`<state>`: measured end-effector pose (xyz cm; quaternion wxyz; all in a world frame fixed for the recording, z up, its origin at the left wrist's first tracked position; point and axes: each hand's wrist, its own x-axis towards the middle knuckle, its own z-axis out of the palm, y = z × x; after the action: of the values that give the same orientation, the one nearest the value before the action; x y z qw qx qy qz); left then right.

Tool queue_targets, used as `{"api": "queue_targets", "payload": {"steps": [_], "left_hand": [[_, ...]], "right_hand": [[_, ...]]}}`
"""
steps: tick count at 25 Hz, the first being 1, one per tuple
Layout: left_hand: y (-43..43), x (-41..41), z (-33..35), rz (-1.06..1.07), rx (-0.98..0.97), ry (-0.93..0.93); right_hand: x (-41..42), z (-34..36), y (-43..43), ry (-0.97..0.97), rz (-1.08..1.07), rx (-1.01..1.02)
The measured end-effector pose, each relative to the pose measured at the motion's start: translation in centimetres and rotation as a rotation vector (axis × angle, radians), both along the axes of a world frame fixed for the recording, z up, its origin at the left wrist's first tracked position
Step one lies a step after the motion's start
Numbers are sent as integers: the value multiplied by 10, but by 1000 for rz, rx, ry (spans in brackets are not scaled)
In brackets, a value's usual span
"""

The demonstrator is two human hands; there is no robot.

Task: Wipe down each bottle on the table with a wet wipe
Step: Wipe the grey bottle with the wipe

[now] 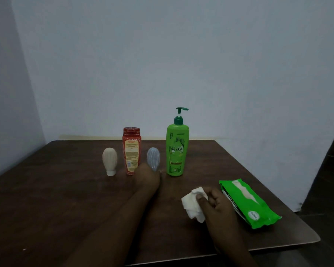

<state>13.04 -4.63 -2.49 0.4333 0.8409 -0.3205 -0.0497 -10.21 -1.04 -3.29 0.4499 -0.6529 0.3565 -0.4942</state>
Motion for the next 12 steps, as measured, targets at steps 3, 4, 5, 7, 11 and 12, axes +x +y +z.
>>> {"api": "queue_targets", "payload": {"steps": [3, 4, 5, 7, 11, 12], "left_hand": [[-5, 4, 1, -8, 10, -10], [-5, 5, 1, -16, 9, 1], [-3, 5, 1, -21, 10, 9], [8, 1, 2, -56, 6, 9], [63, -6, 14, -231, 17, 41], [84, -7, 20, -265, 42, 12]], "right_hand": [[0, -1, -3, -11, 23, 25], [-1, -1, -3, 4, 20, 18], [-1, -1, -3, 20, 15, 10], [-2, 3, 1, 30, 23, 5], [-4, 8, 3, 53, -12, -29], [-4, 9, 2, 65, -32, -41]]}}
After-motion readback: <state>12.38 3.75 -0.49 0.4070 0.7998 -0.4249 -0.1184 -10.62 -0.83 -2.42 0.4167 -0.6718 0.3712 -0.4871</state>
